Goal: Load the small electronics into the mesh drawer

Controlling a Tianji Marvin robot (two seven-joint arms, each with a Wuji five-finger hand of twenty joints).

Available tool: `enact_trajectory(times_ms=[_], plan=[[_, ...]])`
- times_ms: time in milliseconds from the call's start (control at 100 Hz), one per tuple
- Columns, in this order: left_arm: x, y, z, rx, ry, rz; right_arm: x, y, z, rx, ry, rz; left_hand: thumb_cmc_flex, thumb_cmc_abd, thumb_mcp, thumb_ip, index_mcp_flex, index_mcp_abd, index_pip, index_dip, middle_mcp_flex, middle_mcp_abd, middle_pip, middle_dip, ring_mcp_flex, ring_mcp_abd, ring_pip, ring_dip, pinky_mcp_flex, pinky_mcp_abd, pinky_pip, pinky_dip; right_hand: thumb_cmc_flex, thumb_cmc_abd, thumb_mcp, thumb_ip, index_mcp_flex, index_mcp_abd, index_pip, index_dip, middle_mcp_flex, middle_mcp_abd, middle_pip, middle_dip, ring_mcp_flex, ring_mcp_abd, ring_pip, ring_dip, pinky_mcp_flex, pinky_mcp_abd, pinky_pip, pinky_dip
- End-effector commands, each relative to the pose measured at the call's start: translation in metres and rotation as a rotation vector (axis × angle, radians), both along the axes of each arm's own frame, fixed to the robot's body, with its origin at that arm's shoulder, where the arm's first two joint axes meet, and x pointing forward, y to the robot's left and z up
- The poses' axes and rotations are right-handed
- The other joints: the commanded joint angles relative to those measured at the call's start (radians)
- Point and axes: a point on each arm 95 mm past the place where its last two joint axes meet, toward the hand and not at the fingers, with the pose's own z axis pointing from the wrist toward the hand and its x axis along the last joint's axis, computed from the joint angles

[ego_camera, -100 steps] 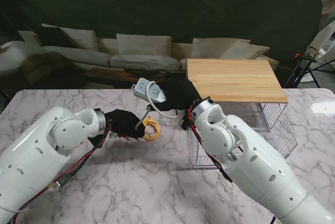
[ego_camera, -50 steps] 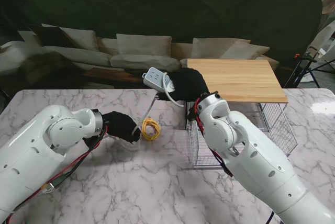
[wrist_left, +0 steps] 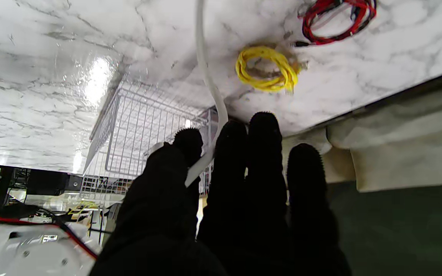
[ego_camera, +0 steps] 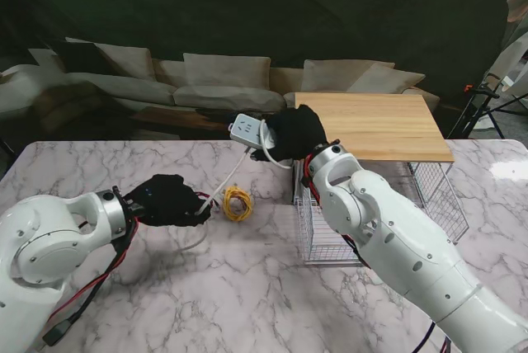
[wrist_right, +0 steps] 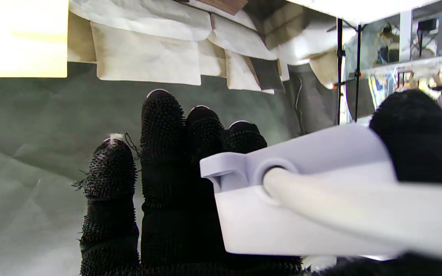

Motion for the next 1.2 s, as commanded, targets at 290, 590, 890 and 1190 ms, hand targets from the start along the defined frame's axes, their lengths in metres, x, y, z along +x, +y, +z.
enact_trajectory(times_ms=[290,590,890,1190], plan=[[-0.007,-0.006,0.045,-0.003,-0.136,-0.005,0.003,0.011,-0.021,-0.206,0.02,0.048,0.081,0.056,-0.002,-0.003,0.013,0.019,0.003,0.06,0.033,0.021,0.03,0.048,0.03,0.001,0.075,0.07,0.012,-0.004,0.058,0.043,0.153,0.179,0.487,0.119,0.113,-0.089,0.149,0.015,0.035,-0.116,0.089,-0.005,0.038,-0.018,0.039,0.011,0.018,-0.003,0.033,0.007],[0.006,-0.002,0.087,0.024,-0.235,0.055,-0.017,0.028,-0.031,-0.276,0.025,0.209,0.08,0.049,-0.003,-0.002,0.029,0.028,-0.01,0.059,0.061,0.029,0.036,0.059,0.051,0.007,0.091,0.089,0.032,-0.008,0.071,0.056,0.148,0.175,0.495,0.117,0.119,-0.097,0.148,0.014,0.043,-0.119,0.085,-0.004,0.046,-0.022,0.038,0.009,0.027,-0.003,0.035,0.007],[0.031,-0.019,0.103,0.041,-0.21,0.057,-0.044,0.049,-0.032,-0.245,0.025,0.358,0.062,0.034,-0.002,-0.001,0.048,0.015,-0.028,0.029,0.097,0.008,0.028,0.037,0.092,-0.003,0.075,0.069,0.069,-0.025,0.078,0.055,0.139,0.176,0.499,0.116,0.122,-0.107,0.146,0.016,0.048,-0.126,0.079,0.0,0.054,-0.028,0.034,0.009,0.035,-0.006,0.035,0.004],[0.07,-0.032,0.096,0.059,-0.089,0.068,-0.066,0.063,-0.025,-0.115,0.049,0.455,0.053,0.037,-0.002,-0.002,0.041,-0.001,-0.023,0.029,0.092,-0.007,0.04,0.036,0.091,-0.016,0.077,0.067,0.073,-0.039,0.077,0.052,0.137,0.178,0.5,0.113,0.122,-0.11,0.146,0.017,0.047,-0.128,0.078,0.003,0.055,-0.028,0.033,0.01,0.036,-0.007,0.036,0.004]])
